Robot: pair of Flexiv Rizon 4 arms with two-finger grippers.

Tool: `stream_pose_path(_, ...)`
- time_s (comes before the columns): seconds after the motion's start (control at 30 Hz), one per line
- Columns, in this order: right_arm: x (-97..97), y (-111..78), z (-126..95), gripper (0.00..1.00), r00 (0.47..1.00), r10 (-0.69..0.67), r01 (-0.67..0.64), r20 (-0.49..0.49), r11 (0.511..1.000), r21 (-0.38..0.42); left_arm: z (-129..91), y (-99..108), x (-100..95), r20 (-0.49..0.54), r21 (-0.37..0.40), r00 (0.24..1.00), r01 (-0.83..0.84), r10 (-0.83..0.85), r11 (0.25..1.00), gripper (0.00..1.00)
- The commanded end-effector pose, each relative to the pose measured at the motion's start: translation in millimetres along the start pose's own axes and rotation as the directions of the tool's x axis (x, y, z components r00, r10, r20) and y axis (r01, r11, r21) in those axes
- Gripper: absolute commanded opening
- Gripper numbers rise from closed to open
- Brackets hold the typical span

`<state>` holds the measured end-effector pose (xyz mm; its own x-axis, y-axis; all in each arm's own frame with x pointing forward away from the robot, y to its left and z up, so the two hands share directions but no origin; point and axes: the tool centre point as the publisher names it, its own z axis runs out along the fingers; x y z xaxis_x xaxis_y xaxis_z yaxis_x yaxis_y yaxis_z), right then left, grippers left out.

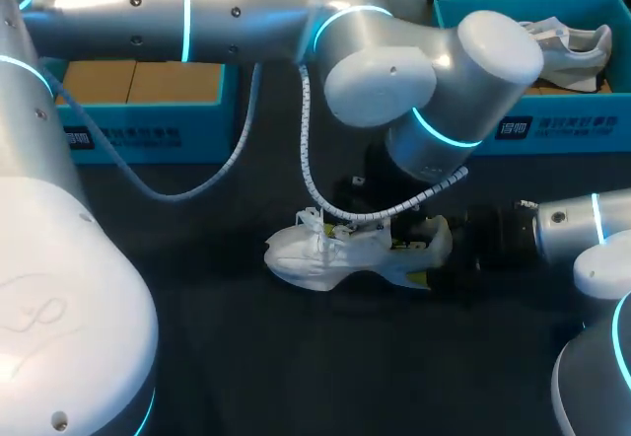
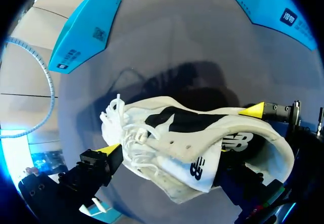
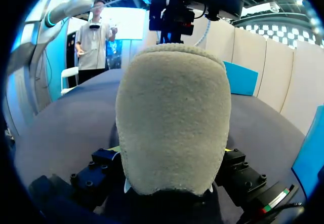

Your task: Take the shoe out of the shoebox, open the shoe tongue, remove and reinsert the insole, then place the shoe into the shoebox

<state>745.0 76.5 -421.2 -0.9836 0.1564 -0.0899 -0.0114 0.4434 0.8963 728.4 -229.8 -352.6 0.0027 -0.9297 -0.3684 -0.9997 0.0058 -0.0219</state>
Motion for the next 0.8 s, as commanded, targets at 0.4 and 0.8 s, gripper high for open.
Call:
stream_pose_path(0.4,-1.2,-0.8,4,0.0,1.0,0.001,-0.001,0.0,1.0,0.008,-16,-6,-20.1,-0.065,-0.026,0.997,-0.035,0.034,0.999,0.23)
stream_pose_path(0.8,-1.2,-0.8,4,0.0,1.0,0.001,-0.001,0.0,1.0,0.008,-13,2,-34.3,-0.149,-0.044,0.988,-0.052,0.045,0.998,0.0)
